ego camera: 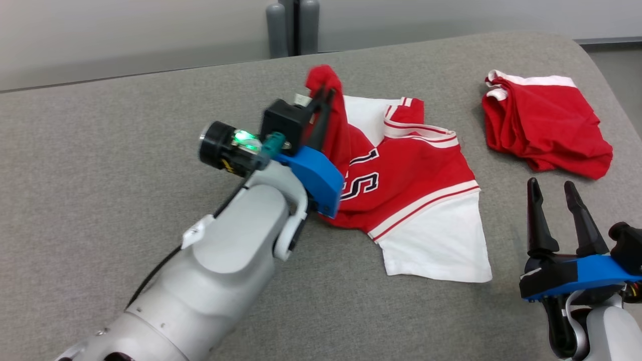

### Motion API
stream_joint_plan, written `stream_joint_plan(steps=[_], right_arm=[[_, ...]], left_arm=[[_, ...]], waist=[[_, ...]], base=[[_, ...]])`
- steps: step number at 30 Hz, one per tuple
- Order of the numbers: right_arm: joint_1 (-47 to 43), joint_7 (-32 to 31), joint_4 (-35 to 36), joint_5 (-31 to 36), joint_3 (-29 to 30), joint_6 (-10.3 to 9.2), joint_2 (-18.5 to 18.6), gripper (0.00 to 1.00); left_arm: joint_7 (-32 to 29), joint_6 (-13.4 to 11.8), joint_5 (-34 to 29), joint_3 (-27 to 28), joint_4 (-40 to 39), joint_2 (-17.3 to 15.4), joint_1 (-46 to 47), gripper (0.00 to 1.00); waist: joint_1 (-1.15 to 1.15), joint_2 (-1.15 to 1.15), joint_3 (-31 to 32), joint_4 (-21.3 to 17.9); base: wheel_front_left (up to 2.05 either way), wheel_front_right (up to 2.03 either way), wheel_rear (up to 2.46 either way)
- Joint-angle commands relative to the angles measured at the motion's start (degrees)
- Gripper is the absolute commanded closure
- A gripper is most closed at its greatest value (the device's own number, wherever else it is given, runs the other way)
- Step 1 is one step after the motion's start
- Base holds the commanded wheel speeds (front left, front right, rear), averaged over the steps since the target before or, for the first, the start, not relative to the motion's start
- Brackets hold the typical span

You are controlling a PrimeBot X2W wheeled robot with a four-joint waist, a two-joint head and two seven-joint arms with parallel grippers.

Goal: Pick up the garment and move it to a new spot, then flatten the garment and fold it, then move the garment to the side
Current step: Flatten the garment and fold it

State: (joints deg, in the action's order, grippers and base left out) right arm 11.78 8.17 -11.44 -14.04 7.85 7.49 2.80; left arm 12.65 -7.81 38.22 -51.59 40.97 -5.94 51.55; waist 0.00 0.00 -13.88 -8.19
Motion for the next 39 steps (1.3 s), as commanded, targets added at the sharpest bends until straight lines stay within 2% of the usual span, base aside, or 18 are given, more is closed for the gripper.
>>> stream_joint_plan(steps=[1, 11, 16, 17, 18, 19, 26, 30, 36, 39], right_arm=[[-0.21, 0.38, -0.18, -0.44, 0.51, 0.01, 0.19, 0.0], [0.2, 1.56, -1.96, -1.57, 0.01, 0.01, 0.17, 0.0], [0.78, 2.09, -2.9, -1.59, 0.24, 0.01, 0.18, 0.0], [0.91, 2.08, -3.08, -1.54, 0.23, 0.01, 0.16, 0.0], [0.93, 2.19, -3.23, -1.41, 0.3, 0.01, 0.18, 0.0], [0.93, 2.33, -3.48, -1.24, 0.43, 0.01, 0.19, 0.0], [0.91, 2.35, -4.0, -0.83, 0.54, 0.01, 0.18, 0.0], [0.53, 2.07, -3.84, -0.58, 0.7, 0.01, 0.19, 0.0], [0.31, 1.58, -2.9, -0.86, 0.23, 0.01, 0.2, 0.0], [0.55, 1.57, -2.75, -1.15, -0.2, 0.01, 0.19, 0.0]], left_arm=[[-1.6, 0.74, -0.49, -2.1, -0.93, 0.85, -0.28, 1.0], [-8.3, 3.58, -1.19, -14.53, 1.13, 3.05, -6.83, 1.0], [-8.26, 3.21, -0.24, -17.93, 0.29, 3.04, -7.89, 1.0], [-7.7, 2.88, 0.04, -18.14, -0.12, 3.04, -7.57, 0.68], [-7.1, 2.51, 0.08, -18.32, -0.6, 3.05, -7.08, 0.07], [-6.5, 2.16, 0.08, -18.58, -1.22, 3.07, -6.59, 0.0], [-3.67, 0.59, 0.77, -19.83, -7.1, 3.07, -5.52, 0.0], [-4.25, -0.76, 1.93, -20.28, -8.81, 3.05, -6.42, 0.0], [-7.06, -0.53, 3.73, -20.72, -5.94, 3.04, -8.42, 0.0], [-7.73, -1.94, 4.88, -20.2, -2.56, 3.06, -8.46, 0.0]], waist=[[0.0, 0.0, -0.24, -0.9], [0.0, 0.0, -2.09, -4.6], [0.0, 0.0, -2.03, -4.11], [0.0, 0.0, -1.91, -3.82], [0.0, 0.0, -1.76, -3.45], [0.0, 0.0, -1.54, -3.06], [0.0, 0.0, 0.21, -0.36], [0.0, 0.0, 1.04, 0.82], [0.0, 0.0, 0.8, 0.66], [0.0, 0.0, -0.13, -0.74]], base=[[0.0, 0.0, 0.0], [0.0, 0.0, 0.0], [0.0, 0.0, 0.0], [0.0, 0.0, 0.0], [0.0, 0.0, 0.0], [0.0, 0.0, 0.0], [0.0, 0.0, 0.0], [0.0, 0.0, 0.0], [0.0, 0.0, 0.0], [0.0, 0.0, 0.0]])
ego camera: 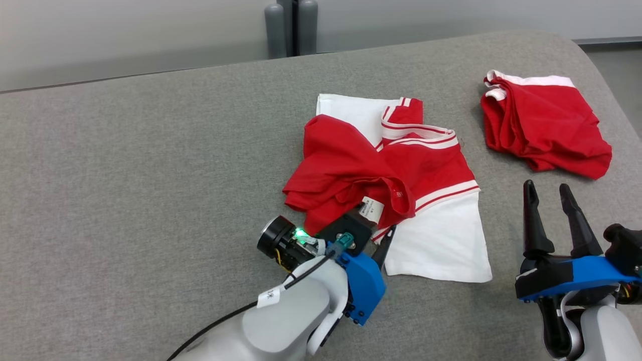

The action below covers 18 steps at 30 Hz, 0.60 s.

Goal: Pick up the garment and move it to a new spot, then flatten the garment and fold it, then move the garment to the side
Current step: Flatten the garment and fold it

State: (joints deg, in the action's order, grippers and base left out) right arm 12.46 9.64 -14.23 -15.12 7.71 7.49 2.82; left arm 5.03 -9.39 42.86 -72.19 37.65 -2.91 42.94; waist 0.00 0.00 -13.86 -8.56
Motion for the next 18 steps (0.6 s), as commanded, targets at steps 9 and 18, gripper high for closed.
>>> stream_joint_plan(steps=[9, 18], right_arm=[[-0.6, 0.54, -0.37, 0.1, 0.78, 0.01, 0.16, 0.0], [-0.14, 0.74, -1.11, -0.49, -0.72, 0.01, 0.17, 0.0]], left_arm=[[1.55, -1.39, 2.54, 1.42, 4.41, 0.03, 1.32, 0.0], [2.71, 0.66, 3.45, 0.11, 3.29, 0.01, 1.66, 1.0]], waist=[[0.0, 0.0, -0.78, -1.9], [0.0, 0.0, -0.14, -2.44]], base=[[0.0, 0.0, 0.0], [0.0, 0.0, 0.0]])
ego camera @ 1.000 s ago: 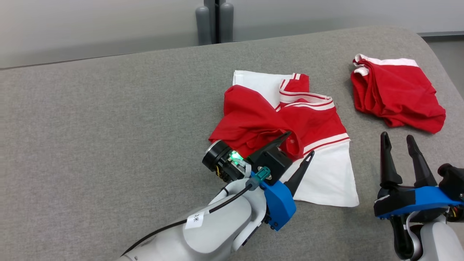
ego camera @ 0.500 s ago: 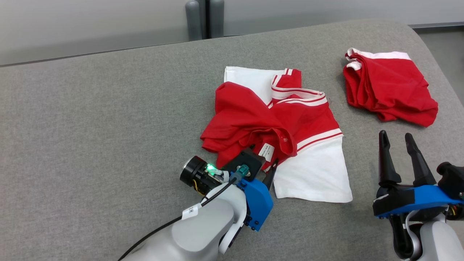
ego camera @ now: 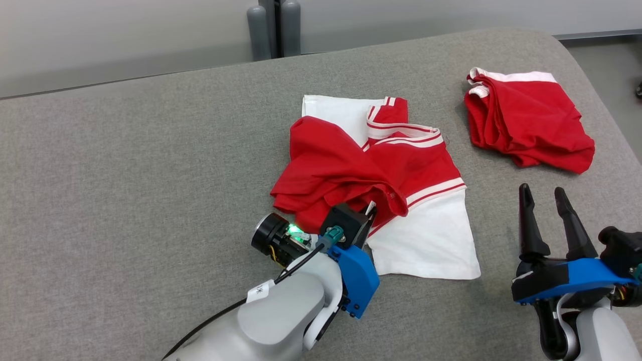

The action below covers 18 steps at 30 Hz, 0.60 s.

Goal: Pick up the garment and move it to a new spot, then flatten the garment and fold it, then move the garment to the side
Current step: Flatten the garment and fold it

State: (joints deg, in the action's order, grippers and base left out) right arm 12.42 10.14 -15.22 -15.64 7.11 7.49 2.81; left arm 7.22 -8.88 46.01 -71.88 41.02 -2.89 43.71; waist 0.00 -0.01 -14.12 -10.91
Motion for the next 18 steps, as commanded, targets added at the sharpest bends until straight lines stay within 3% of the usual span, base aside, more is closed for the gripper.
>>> stream_joint_plan(steps=[1, 10, 18], right_arm=[[-0.1, 0.27, -0.26, 0.13, -0.14, 0.01, 0.18, 0.0], [-1.5, 0.26, -0.66, 1.53, 1.9, 0.02, 0.17, 0.0], [-3.4, -0.54, 0.52, 1.47, 2.72, 0.01, 0.18, 0.0]], left_arm=[[0.74, 0.13, 0.38, -0.24, -0.28, 0.01, 1.01, 1.0], [5.49, -1.65, 2.28, 2.23, -1.26, -0.18, 1.47, 1.0], [7.74, -6.22, 3.75, 10.19, -7.62, -7.46, -1.34, 1.0]], waist=[[0.0, 0.01, 0.18, -0.12], [0.0, 0.01, 2.63, 2.43], [0.0, 0.01, 5.13, 7.68]], base=[[0.0, 0.0, 0.0], [0.0, 0.0, 0.0], [0.0, 0.0, 0.0]])
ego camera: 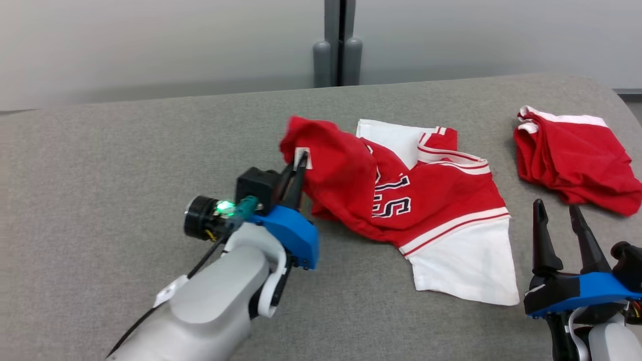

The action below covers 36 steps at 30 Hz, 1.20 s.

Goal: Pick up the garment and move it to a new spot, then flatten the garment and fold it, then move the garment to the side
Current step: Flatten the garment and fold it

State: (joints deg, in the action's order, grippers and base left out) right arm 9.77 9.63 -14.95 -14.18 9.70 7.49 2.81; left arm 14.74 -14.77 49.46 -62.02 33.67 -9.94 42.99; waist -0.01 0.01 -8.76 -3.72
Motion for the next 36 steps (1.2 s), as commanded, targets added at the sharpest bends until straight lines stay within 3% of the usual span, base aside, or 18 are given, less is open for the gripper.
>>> stream_joint_plan(steps=[1, 8, 12, 19, 30, 36], right_arm=[[-0.82, -0.17, 0.43, -0.05, 0.09, 0.01, 0.17, 0.0], [-0.44, -0.72, 0.93, -0.18, -0.03, 0.01, 0.19, 0.0], [-0.61, -0.89, 1.29, -0.09, 0.0, 0.01, 0.19, 0.0], [-1.1, -1.31, 1.74, 0.26, 0.36, 0.01, 0.19, 0.0], [-0.31, -1.39, 1.53, 0.47, 0.71, 0.01, 0.19, 0.0], [-0.43, -1.11, 1.14, 0.38, 0.83, 0.01, 0.18, 0.0]], left_arm=[[0.29, -1.0, 0.77, 1.79, -1.41, -1.55, -1.41, 1.0], [0.46, -4.89, 3.5, 8.63, -6.03, -8.4, -8.43, 1.0], [0.49, -6.01, 4.31, 11.72, -8.45, -9.79, -13.25, 1.0], [0.51, -6.36, 4.72, 15.23, -12.76, -9.29, -23.01, 1.0], [-3.97, -3.52, 5.41, 10.43, -12.35, -7.94, -26.46, 1.0], [-6.72, -3.42, 5.72, 9.13, -12.33, -8.42, -26.63, 1.0]], waist=[[0.01, -0.01, -0.11, 1.08], [0.01, -0.01, -0.12, 3.93], [0.01, -0.01, -0.31, 4.43], [0.01, -0.01, -0.65, 4.54], [0.01, -0.01, -0.88, 4.2], [0.01, -0.01, -0.27, 4.22]], base=[[0.0, 0.0, 0.0], [0.0, 0.0, 0.0], [0.0, 0.0, 0.0], [0.0, 0.0, 0.0], [0.0, 0.0, 0.0], [0.0, 0.0, 0.0]])
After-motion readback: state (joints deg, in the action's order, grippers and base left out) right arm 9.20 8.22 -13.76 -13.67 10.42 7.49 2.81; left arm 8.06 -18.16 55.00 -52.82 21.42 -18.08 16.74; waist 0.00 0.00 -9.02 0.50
